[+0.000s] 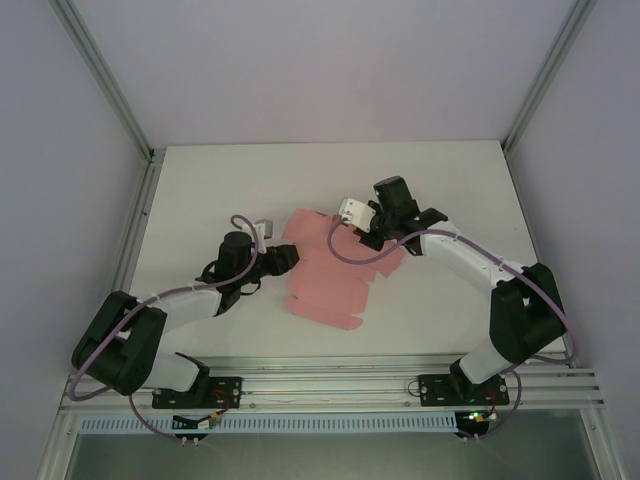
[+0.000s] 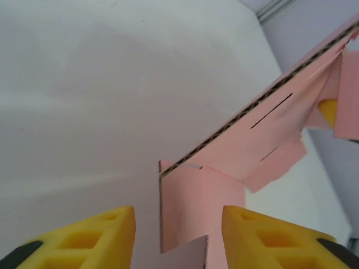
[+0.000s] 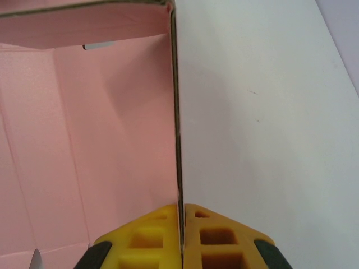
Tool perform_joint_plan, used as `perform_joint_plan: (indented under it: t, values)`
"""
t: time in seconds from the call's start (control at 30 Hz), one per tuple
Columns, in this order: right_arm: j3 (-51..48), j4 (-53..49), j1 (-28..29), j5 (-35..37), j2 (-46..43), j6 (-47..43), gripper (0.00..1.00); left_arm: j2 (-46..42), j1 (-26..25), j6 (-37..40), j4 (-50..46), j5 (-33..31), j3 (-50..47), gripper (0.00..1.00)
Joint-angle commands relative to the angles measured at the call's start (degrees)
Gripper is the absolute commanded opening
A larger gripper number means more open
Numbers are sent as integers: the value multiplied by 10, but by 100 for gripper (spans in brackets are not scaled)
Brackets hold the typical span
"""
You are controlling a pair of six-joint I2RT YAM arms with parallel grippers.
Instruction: Assemble paper box
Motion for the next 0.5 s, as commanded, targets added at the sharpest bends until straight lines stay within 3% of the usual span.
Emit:
perform_joint_plan:
  t: [0.0, 0.17, 0.4, 0.47]
  values:
    - [4, -4, 1, -11, 0, 14, 0, 19, 7, -23, 59, 54, 8, 36]
    - [10, -5, 1, 1, 7, 23, 0, 6, 6, -4, 34, 48, 11, 3]
    - [32, -33, 2, 1, 21, 46, 0, -38, -22, 88, -80, -11, 30, 0]
    - [48, -56, 2, -4, 30, 60, 0, -51, -49, 128, -123, -64, 45, 0]
